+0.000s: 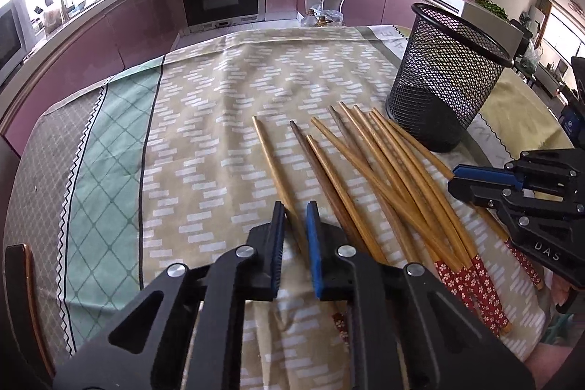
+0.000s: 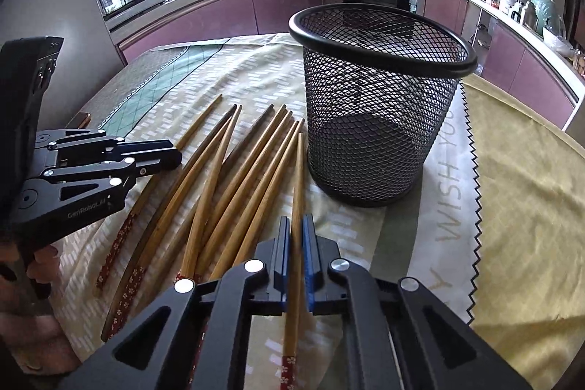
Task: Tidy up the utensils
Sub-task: 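Grasp one wooden chopstick with the left gripper while the right gripper grasps another, then lift the chopstick upright with the left gripper while the right gripper lowers its chopstick into the mesh cup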
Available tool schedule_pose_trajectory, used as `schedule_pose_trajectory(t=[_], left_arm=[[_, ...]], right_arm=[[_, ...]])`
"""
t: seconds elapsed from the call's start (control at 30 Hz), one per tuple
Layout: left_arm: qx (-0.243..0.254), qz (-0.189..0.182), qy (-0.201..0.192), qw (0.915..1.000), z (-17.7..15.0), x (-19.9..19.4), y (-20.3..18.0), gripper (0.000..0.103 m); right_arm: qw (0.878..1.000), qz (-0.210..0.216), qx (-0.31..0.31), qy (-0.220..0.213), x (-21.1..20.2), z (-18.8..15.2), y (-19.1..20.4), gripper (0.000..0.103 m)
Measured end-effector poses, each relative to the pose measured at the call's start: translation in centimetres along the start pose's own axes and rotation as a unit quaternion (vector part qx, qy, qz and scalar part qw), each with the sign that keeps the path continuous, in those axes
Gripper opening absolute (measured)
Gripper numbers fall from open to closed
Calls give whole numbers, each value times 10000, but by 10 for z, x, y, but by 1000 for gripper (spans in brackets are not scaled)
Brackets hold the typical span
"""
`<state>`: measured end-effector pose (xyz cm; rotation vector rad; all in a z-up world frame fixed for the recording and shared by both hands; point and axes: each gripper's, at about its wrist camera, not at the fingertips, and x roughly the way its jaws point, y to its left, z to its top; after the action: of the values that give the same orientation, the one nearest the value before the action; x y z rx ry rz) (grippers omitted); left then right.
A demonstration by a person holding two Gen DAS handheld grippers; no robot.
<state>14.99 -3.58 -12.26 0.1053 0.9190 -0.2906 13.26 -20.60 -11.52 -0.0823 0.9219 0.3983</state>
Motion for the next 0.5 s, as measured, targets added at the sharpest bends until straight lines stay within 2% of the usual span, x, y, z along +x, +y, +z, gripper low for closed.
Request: schedule_pose_trajectory(t=[0.27, 0.5], left_arm=[[-247, -115, -76, 9996, -2, -12, 5, 8], [-233, -403, -434, 9980, 6, -49, 7, 8]], right_arm=[[9996, 226, 100, -147, -14, -1, -5, 6], [9965, 561, 9, -623, -48, 1, -2, 6]])
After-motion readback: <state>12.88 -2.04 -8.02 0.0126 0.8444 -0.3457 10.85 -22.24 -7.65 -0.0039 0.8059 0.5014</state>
